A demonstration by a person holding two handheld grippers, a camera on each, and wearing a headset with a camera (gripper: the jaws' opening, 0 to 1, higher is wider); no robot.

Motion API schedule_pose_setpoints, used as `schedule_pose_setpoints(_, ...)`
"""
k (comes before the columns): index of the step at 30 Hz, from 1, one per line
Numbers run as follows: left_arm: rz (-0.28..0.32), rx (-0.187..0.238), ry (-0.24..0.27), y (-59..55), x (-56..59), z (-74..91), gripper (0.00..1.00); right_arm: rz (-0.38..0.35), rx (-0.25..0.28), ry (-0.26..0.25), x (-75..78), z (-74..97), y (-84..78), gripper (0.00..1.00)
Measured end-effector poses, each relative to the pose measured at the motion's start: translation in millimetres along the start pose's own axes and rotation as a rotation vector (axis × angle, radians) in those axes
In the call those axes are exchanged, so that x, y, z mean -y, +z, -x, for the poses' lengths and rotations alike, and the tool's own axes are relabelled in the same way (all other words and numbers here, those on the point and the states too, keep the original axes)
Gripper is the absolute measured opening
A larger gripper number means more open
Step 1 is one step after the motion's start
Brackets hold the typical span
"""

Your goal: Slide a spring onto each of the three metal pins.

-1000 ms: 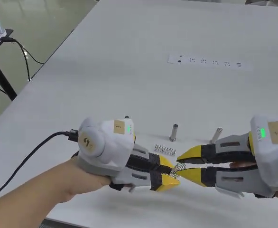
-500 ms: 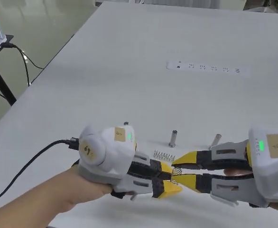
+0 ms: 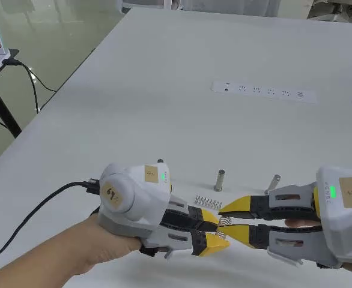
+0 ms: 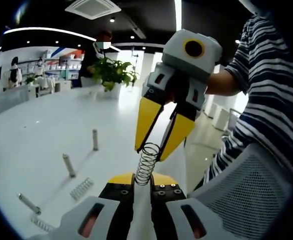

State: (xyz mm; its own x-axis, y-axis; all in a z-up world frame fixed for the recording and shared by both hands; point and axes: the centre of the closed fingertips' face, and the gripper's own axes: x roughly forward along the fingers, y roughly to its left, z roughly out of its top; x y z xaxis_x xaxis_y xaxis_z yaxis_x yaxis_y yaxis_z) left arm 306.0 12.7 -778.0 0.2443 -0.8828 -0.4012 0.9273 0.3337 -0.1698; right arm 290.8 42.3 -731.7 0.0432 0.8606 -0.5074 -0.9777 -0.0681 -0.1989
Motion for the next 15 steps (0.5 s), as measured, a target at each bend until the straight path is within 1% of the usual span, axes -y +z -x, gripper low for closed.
schedule_pose_setpoints(3,0.013,0.005,0.007,0.8,-0.9,1.0,0.05,0.001,-0.001,-0.003,1.1,0.1,-0.2,0.07)
schedule_pose_setpoints(6,0.017,0.002,0.023,-0.3,-3.6,2.6,0.09,0.002,-0.005,-0.009,2.0,0.1,-1.0,0.07)
schedule_pose_setpoints(8,0.024,-0.007,0.033,-3.1,-5.3,3.8,0.11,0.016,-0.013,-0.017,3.2,0.1,-2.7,0.07)
schedule_pose_setpoints(13,0.020,-0.014,0.062,-7.6,-9.4,8.3,0.15,0.012,-0.017,-0.023,4.2,0.5,-4.6,0.07)
schedule_pose_setpoints(15,0.044,-0.015,0.071,-10.3,-11.3,10.7,0.19,0.009,-0.018,-0.028,5.2,0.9,-5.1,0.07)
